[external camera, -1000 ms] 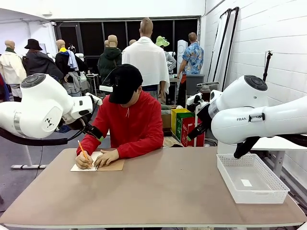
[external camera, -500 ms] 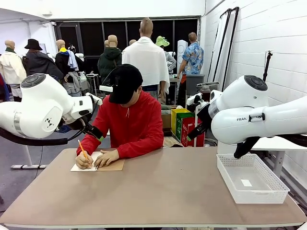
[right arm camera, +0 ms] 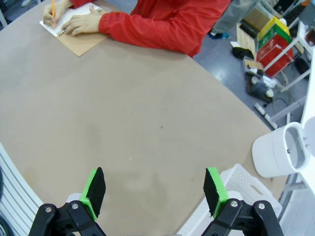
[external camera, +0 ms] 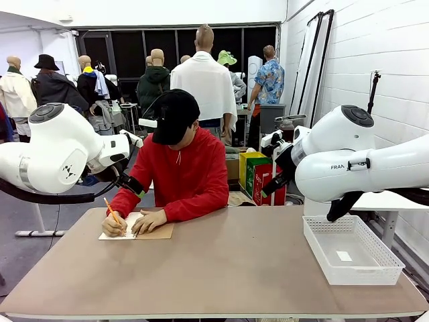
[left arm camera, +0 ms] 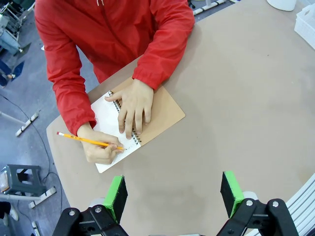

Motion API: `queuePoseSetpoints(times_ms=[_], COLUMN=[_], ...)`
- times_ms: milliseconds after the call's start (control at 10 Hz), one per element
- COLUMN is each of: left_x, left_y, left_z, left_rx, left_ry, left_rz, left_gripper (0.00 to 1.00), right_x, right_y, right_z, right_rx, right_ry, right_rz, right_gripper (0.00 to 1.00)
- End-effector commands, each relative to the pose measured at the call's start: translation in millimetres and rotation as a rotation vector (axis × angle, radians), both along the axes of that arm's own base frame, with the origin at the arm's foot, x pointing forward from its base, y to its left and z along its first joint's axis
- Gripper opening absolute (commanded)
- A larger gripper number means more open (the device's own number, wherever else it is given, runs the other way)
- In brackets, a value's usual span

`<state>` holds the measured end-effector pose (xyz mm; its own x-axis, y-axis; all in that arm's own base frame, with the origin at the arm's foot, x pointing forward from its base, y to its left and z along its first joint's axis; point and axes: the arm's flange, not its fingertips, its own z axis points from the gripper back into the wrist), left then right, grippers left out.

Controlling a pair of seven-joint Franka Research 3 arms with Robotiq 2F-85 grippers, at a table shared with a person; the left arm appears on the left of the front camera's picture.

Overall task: Sort the paper based on its condition.
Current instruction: If a person hands you a paper, place it in the Organizing basket , and if it's crumpled, put it in the Trash can.

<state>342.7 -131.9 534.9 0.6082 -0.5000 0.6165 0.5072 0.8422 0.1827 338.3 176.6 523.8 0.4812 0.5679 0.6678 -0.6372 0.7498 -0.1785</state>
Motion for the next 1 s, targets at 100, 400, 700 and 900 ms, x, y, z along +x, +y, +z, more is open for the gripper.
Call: queuePoseSetpoints(times_ms=[100,400,700,900], left_x=[-0.4,-0.4,-0.4,-0.4], left_y=[-0.6,-0.6,-0.6,-0.6], left_z=[1.2,1.2,1.2,1.2], left_rx=[-0.001,-0.001,-0.001,-0.001], left_ry=[-0.007,-0.007,-0.007,-0.007], left_rz=[-0.004,-0.004,-0.004,-0.004], left_gripper=[1.00,1.00,1.00,1.00], right_x=[0.0,0.0,0.0,0.0], right_y=[0.2,0.2,0.2,0.2], right_z=[-0.1,-0.1,-0.1,-0.1], right_rx=[0.002,0.002,0.002,0.002], right_ry=[0.001,0.001,0.001,0.001], right_rz=[0.001,0.001,0.001,0.001], right_gripper=[1.00,1.00,1.00,1.00])
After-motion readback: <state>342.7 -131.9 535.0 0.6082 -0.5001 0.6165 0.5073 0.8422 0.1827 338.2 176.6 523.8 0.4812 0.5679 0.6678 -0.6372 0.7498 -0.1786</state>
